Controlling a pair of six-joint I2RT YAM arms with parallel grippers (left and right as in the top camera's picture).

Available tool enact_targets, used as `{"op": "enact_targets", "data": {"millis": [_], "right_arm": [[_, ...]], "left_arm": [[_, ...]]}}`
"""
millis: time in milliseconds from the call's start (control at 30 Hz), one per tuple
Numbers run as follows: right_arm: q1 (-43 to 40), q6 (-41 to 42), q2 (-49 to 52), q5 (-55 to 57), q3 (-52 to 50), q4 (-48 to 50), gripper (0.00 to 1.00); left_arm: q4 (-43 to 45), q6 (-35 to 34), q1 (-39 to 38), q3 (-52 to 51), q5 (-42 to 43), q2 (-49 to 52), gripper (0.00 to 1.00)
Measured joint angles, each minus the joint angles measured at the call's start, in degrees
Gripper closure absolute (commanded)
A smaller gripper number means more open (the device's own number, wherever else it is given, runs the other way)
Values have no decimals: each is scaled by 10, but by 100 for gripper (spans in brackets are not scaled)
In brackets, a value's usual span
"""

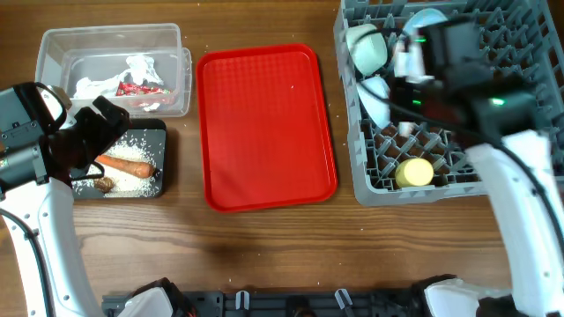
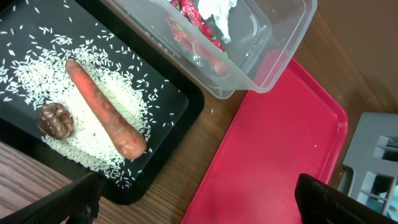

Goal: Sort waste into correct bins and load items into the dishwasher rack

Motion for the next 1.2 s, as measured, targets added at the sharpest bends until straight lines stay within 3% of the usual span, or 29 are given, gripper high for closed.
{"op": "enact_targets", "data": {"millis": [133, 167, 200, 267, 333, 467, 567, 600, 800, 1000, 1067, 1200], "right_arm": [[-72, -87, 0, 7, -26, -28, 94], [-82, -106, 4, 6, -43, -23, 82], [-90, -116, 7, 6, -55, -19, 76], [-113, -127, 15, 7, -73, -15, 37], [-136, -125, 16, 5, -81, -10, 23], [-152, -118, 17, -2, -84, -2, 23], [-146, -118, 16, -70, -84, -3, 20], [-117, -117, 0, -128, -82, -4, 0], [-43, 45, -177, -203, -46, -20, 0], [-44, 80, -244, -63, -52, -2, 0], [-44, 57, -296, -16, -89, 69, 0], [-75, 14, -467, 0, -429, 419, 0]], "left_arm": [[0, 0, 0, 0, 0, 0, 0], [0, 0, 0, 0, 0, 0, 0], [0, 0, 0, 0, 0, 0, 0], [0, 0, 0, 0, 0, 0, 0], [0, 0, 0, 0, 0, 0, 0], [0, 0, 0, 0, 0, 0, 0], [0, 0, 0, 0, 0, 0, 0], [0, 0, 0, 0, 0, 0, 0], [0, 0, 0, 0, 0, 0, 0], [0, 0, 0, 0, 0, 0, 0], [0, 0, 0, 0, 0, 0, 0], [-2, 0, 0, 0, 0, 0, 0]]}}
